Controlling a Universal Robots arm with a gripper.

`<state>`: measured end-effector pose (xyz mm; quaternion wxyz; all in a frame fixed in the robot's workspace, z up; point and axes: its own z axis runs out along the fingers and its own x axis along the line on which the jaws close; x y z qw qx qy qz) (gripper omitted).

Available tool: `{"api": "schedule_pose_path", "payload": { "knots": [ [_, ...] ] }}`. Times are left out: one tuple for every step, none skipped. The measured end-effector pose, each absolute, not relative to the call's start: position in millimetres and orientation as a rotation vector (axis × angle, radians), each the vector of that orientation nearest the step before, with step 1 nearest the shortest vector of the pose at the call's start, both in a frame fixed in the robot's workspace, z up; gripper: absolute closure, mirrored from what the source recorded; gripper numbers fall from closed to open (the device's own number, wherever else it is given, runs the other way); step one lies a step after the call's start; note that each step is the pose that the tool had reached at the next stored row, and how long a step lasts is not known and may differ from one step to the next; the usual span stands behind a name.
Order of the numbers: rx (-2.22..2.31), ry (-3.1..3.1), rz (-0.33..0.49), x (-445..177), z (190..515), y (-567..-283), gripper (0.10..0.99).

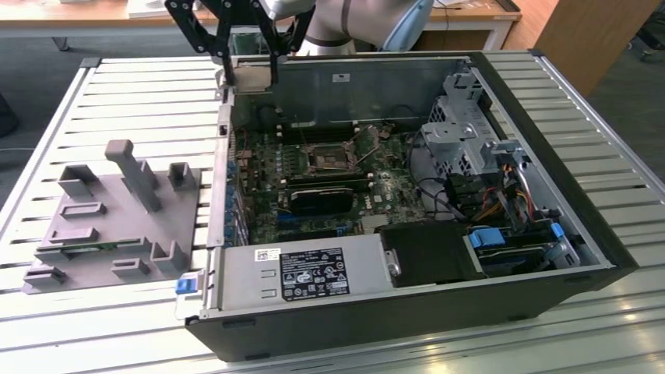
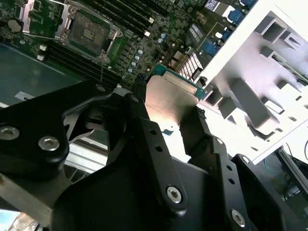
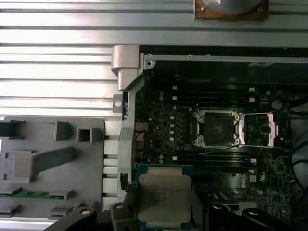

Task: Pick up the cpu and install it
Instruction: 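Pick up the cpu and move it towards the insertion slot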

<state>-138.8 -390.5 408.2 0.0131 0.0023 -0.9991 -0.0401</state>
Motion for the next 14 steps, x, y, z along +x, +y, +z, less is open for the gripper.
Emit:
{"api": "schedule_pose_path", "payload": {
  "knots": [
    [0.007, -3.113, -0.125, -138, 408, -390, 0.553],
    [0.007, -3.113, -0.125, -137, 408, -390, 0.553],
    [0.007, -3.113, -0.125, -136, 408, -390, 0.553],
    [0.007, -3.113, -0.125, -136, 408, -390, 0.553],
    [0.007, -3.113, -0.125, -135, 408, -390, 0.553],
    [0.007, -3.113, -0.125, -134, 408, -390, 0.553],
    [0.007, -3.113, -0.125, -133, 408, -390, 0.553],
    [0.007, -3.113, -0.125, -132, 408, -389, 0.553],
    [0.007, -3.113, -0.125, -131, 408, -389, 0.553],
    [0.007, -3.113, -0.125, -130, 408, -389, 0.553],
    [0.007, -3.113, -0.125, -129, 408, -388, 0.553],
    [0.007, -3.113, -0.125, -128, 408, -388, 0.553],
    [0.007, -3.113, -0.125, -127, 408, -386, 0.553],
    [0.007, -3.113, -0.125, -125, 408, -385, 0.553]
  ]
}}
